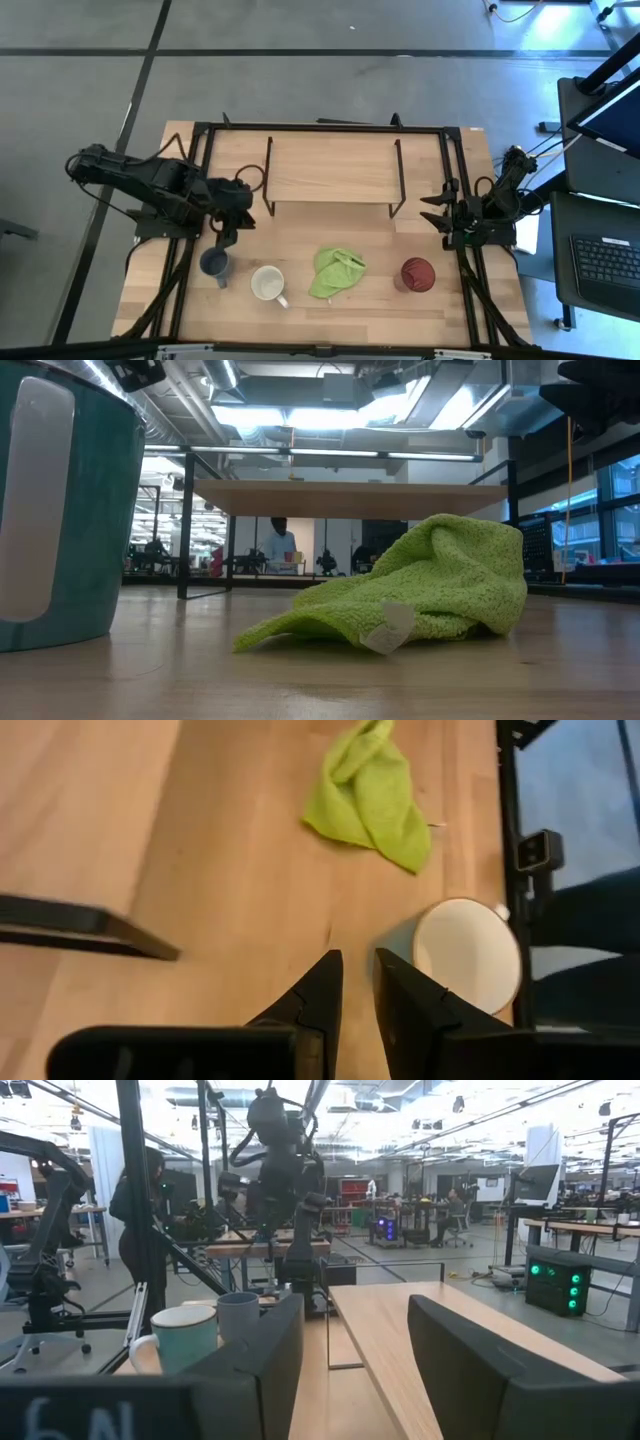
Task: Stack small to large cups/mugs on shelf
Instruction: Put the blue mug on the shelf
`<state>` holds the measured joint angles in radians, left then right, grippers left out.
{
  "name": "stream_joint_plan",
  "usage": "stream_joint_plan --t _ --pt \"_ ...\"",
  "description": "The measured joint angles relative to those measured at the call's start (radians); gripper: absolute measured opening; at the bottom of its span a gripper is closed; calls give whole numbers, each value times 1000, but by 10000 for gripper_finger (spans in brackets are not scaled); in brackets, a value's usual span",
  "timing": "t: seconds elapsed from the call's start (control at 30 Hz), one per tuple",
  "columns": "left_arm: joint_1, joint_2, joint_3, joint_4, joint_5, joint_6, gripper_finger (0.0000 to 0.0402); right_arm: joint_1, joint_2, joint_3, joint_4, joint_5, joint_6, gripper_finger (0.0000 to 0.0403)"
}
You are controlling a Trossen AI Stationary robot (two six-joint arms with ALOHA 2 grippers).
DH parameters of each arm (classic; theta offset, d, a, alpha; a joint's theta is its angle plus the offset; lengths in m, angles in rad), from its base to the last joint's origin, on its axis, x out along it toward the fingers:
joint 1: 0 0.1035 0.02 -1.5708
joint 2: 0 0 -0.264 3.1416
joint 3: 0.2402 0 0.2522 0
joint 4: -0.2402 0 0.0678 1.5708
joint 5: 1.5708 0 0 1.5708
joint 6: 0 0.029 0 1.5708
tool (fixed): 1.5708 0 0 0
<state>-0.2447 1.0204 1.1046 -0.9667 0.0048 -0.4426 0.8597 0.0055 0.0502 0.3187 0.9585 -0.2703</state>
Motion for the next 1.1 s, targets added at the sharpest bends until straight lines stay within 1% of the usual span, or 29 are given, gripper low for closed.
stream_joint_plan --t 0.2,0.37,0.57,0.9,1.0,1.1 --pt "-78 48 0 -26 39 -77 55 0 0 0 0 0 0 181" --pt "-118 103 0 -101 10 -146 55 0 0 0 -1 0 0 181" --pt "-150 127 0 -62 5 -231 55 0 0 0 -2 0 0 181" --pt "-210 168 0 -13 3 -320 55 0 0 0 -2 0 0 181" --pt "-216 172 0 -37 -17 -349 55 0 0 0 -2 0 0 181" --pt "-216 171 0 -89 -68 -390 55 0 0 0 -2 0 0 181"
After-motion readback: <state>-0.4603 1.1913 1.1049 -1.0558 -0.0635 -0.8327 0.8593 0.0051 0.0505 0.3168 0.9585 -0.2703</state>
